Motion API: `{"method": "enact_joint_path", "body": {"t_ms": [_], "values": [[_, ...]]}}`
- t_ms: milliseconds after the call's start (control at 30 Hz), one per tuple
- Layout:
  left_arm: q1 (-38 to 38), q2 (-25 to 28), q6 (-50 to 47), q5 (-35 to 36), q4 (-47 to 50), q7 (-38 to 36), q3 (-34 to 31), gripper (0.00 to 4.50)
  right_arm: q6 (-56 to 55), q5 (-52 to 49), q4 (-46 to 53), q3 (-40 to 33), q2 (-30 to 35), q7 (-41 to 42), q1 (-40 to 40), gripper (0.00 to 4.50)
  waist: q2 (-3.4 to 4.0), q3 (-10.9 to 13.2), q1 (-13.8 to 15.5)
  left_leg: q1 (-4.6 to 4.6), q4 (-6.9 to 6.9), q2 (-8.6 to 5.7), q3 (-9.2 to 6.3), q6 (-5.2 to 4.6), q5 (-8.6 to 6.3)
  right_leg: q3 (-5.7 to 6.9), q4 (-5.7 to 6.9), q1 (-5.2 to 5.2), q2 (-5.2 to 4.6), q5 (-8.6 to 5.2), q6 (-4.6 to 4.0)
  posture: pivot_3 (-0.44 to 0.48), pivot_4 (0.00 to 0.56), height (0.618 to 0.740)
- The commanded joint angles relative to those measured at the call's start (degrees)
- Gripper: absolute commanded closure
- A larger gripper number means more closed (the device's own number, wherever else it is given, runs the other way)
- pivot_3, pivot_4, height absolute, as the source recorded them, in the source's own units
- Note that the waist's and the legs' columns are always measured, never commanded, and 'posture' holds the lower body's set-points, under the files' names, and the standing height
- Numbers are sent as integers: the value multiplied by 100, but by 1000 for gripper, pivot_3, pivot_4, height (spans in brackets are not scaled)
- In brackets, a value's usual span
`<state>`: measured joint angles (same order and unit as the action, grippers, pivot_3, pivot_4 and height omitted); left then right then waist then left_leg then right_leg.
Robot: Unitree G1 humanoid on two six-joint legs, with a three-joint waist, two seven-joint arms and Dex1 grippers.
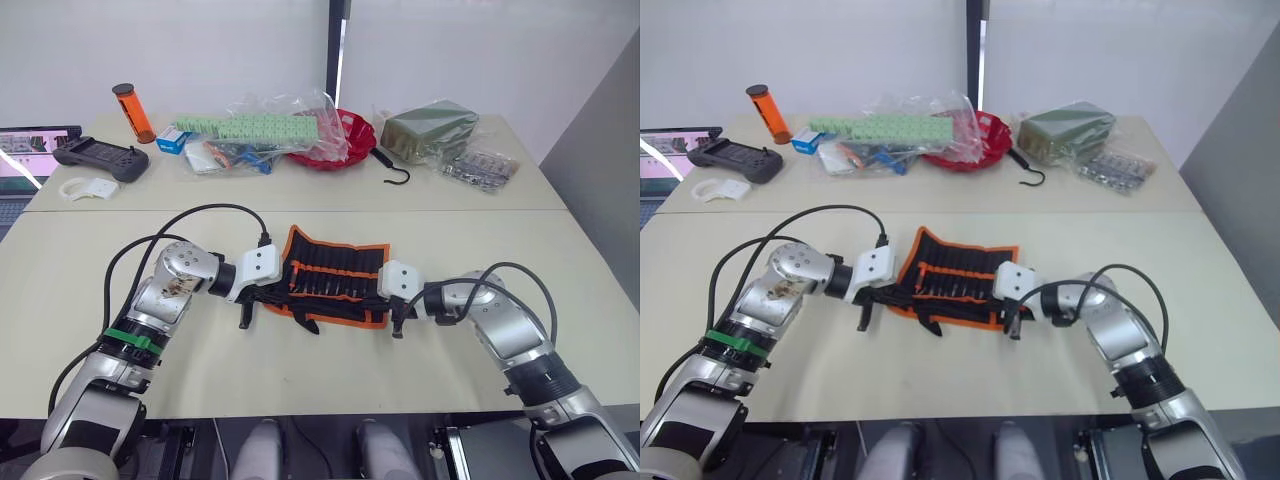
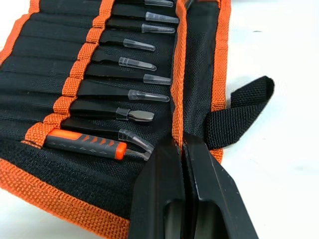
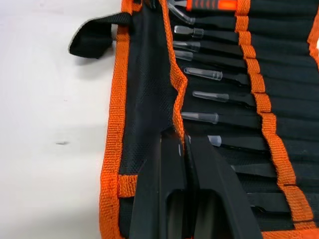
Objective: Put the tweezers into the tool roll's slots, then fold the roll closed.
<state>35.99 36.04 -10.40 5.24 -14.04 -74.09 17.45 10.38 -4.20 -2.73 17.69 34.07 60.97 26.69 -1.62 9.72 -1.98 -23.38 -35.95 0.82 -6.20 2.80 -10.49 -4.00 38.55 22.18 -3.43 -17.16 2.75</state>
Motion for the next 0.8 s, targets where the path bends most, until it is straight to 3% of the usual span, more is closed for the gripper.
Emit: {"method": "enact_joint_path", "body": {"t_ms": [33, 300, 500, 533, 767, 800], "values": [[110, -98, -64, -88, 100, 262, -85, 4490, -186, 99, -41, -50, -68, -112, 78, 4500, 0, 0, 0, 0, 0, 0, 0, 0, 0, 0, 0, 0, 0, 0, 0, 0, 150, 740], [124, -290, -299, -173, 37, 752, -156, 4490, -563, 386, -252, -114, -155, -428, -3, 4500, 0, 0, 5, 3, -1, 0, 0, 0, 0, 0, 3, 0, 0, 0, 0, 0, 150, 740], [249, -353, -433, -74, -13, 799, -256, 2714, -364, 133, -130, -357, -238, -538, -9, 4500, 0, 0, -9, 3, -1, 0, 0, 0, 0, 0, 5, 0, 0, 0, 0, 0, 150, 740], [262, -340, -452, -57, -4, 777, -262, 2335, -344, 100, -91, -388, -233, -538, -10, 3906, 0, 0, -14, 2, -1, 1, 0, 0, 0, 0, 6, 0, 0, 0, 0, 0, 150, 740], [371, -243, -646, 194, 197, 759, -579, 59, 196, -405, 434, -813, -192, -497, -140, 1589, 0, 0, -32, 1, 2, 1, -1, 0, 0, 0, 8, 2, 0, 0, 0, 0, 150, 740], [391, -247, -692, 272, 226, 788, -688, 0, 306, -496, 516, -887, -185, -502, -167, 1300, 0, 0, -32, 1, 2, 0, -1, 0, 0, 0, 8, 2, 0, 0, 0, 0, 150, 740]]}}
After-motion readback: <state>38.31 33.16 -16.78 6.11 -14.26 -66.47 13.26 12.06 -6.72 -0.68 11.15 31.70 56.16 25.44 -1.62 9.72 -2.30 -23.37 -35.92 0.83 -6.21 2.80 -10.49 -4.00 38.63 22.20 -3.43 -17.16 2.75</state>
